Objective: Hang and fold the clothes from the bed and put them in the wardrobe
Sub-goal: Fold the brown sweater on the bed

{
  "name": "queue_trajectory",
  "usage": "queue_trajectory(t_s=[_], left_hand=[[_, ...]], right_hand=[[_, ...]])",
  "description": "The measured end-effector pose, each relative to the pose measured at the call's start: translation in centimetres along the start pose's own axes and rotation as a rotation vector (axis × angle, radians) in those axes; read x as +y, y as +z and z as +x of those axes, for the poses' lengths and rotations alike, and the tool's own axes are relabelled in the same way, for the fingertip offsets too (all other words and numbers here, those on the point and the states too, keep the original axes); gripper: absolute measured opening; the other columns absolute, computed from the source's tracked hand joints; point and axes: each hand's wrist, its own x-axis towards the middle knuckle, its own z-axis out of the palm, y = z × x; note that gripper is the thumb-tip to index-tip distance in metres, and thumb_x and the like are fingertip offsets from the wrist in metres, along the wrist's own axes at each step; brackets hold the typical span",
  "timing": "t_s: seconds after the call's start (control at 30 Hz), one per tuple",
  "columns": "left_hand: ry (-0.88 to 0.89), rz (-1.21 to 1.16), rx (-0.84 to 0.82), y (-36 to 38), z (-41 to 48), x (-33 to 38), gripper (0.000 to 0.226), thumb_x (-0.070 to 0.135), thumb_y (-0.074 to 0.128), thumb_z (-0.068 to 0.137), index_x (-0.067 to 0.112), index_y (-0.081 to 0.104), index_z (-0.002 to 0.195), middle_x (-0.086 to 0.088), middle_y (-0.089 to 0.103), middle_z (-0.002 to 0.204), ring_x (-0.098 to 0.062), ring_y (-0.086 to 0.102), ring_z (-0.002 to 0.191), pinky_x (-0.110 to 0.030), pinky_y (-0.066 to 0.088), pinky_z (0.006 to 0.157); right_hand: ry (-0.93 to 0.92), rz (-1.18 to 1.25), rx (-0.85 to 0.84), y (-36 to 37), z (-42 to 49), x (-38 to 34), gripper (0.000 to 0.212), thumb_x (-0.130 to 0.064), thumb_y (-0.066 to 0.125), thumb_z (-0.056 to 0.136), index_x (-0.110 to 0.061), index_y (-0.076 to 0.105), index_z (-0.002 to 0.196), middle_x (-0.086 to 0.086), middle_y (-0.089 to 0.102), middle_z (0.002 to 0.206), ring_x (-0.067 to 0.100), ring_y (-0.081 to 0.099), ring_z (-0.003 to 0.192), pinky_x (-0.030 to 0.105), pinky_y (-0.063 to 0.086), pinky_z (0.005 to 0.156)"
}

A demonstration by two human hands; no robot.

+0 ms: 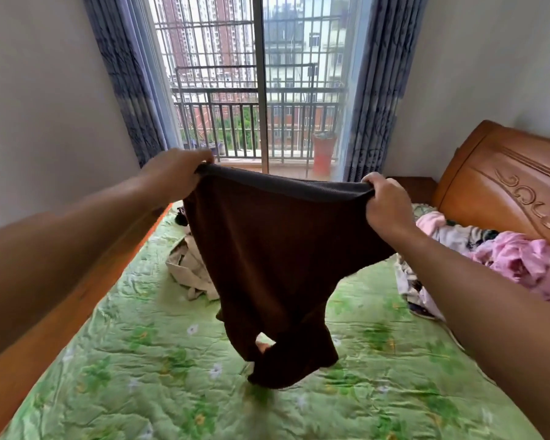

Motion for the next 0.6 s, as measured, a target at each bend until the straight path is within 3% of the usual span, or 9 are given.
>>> queue_trajectory(t_s=[0.13,0.2,0.27,0.4,0.5,0.6], left_hand=[[0.134,0.264,0.16,-5.2,2.0,-1.2,0.025,0.023,0.057,0.095,0.026,0.045,0.117,-0.006,0.057,0.104,-0.035,0.064,0.074,-0.04,0.051,0.053],[0.204,0.411,0.233,-7.5,2.6,-1.7,0.017,0.021,0.056,0.094,0.023,0.049,0.109,-0.004,0.055,0.088,-0.031,0.064,0.065,-0.024,0.031,0.042],[0.191,0.479,0.29,-9.5,3.0,-2.1,0.011,0.015,0.061,0.091,0.019,0.055,0.099,-0.003,0.058,0.077,-0.028,0.062,0.061,-0.02,0.016,0.047],[0.086,0.415,0.366,-10.9,3.6,-2.6,0.005,0.017,0.053,0.097,0.015,0.055,0.101,-0.01,0.065,0.08,-0.032,0.062,0.064,-0.03,0.034,0.05],[0.055,0.285,0.269,-9.8,3.5,-2.3,0.014,0.027,0.043,0.101,0.021,0.047,0.114,-0.009,0.06,0.083,-0.032,0.059,0.068,-0.04,0.049,0.057],[0.069,0.273,0.134,-7.7,3.4,-2.6,0.018,0.035,0.042,0.101,0.027,0.042,0.118,-0.009,0.061,0.081,-0.03,0.059,0.068,-0.039,0.05,0.059]], right_hand=[[-0.095,0.01,0.086,-5.2,4.9,-3.5,0.039,-0.001,0.042,0.092,-0.017,0.062,0.121,0.017,0.065,0.11,0.036,0.059,0.102,0.037,0.046,0.083],[-0.172,-0.058,0.123,-7.8,7.0,-4.6,0.033,-0.007,0.044,0.094,-0.018,0.062,0.119,0.018,0.066,0.106,0.037,0.06,0.095,0.038,0.046,0.078],[-0.285,-0.235,0.169,-10.3,8.6,-5.3,0.02,-0.023,0.048,0.097,-0.018,0.058,0.113,0.016,0.064,0.097,0.037,0.06,0.084,0.042,0.049,0.072],[-0.545,-0.54,0.218,-13.4,9.5,-5.1,0.039,-0.057,0.04,0.096,-0.018,0.046,0.1,0.007,0.055,0.077,0.028,0.048,0.06,0.036,0.044,0.056],[-0.648,-0.662,0.134,-13.5,9.0,-4.2,0.062,-0.085,0.031,0.085,-0.024,0.037,0.094,0.0,0.051,0.073,0.024,0.051,0.057,0.03,0.036,0.051],[-0.665,-0.7,-0.01,-12.4,8.7,-2.8,0.067,-0.091,0.042,0.076,-0.027,0.034,0.096,-0.001,0.054,0.078,0.024,0.057,0.063,0.032,0.037,0.052]])
